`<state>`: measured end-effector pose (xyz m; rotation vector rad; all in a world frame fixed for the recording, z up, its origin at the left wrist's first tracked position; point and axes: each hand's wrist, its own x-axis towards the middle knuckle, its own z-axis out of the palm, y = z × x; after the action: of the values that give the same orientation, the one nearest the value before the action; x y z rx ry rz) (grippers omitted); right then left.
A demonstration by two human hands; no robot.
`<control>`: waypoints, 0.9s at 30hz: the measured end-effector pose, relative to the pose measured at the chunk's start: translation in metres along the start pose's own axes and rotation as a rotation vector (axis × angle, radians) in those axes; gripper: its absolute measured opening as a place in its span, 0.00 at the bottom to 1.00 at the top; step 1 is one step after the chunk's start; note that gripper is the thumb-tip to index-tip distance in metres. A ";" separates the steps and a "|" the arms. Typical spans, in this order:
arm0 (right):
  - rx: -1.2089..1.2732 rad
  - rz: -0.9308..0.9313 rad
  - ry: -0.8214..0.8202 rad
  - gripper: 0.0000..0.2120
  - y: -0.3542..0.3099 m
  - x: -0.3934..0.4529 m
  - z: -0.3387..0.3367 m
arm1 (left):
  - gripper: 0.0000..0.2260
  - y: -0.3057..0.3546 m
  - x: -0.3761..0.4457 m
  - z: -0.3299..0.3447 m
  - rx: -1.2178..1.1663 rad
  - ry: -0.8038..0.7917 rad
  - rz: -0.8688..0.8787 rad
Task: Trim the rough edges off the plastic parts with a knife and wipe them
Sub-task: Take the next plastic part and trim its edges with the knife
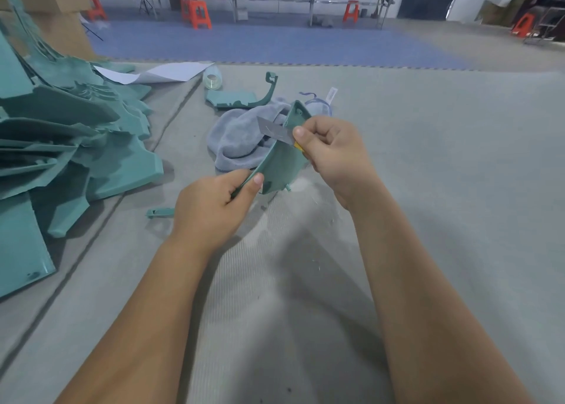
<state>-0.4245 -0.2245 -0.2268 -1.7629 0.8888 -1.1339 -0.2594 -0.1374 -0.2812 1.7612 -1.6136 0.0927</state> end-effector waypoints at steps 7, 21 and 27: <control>0.040 -0.003 0.182 0.10 -0.002 0.005 -0.011 | 0.19 -0.002 -0.002 0.001 -0.025 0.007 0.009; 0.115 -0.036 0.026 0.13 -0.003 -0.006 -0.010 | 0.17 -0.005 0.000 0.005 -0.011 0.017 0.011; -0.016 -0.003 0.124 0.12 -0.001 -0.004 -0.002 | 0.19 -0.007 -0.002 0.005 0.003 0.016 0.017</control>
<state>-0.4279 -0.2214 -0.2265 -1.7219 0.9724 -1.2519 -0.2560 -0.1393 -0.2888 1.7451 -1.6184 0.1173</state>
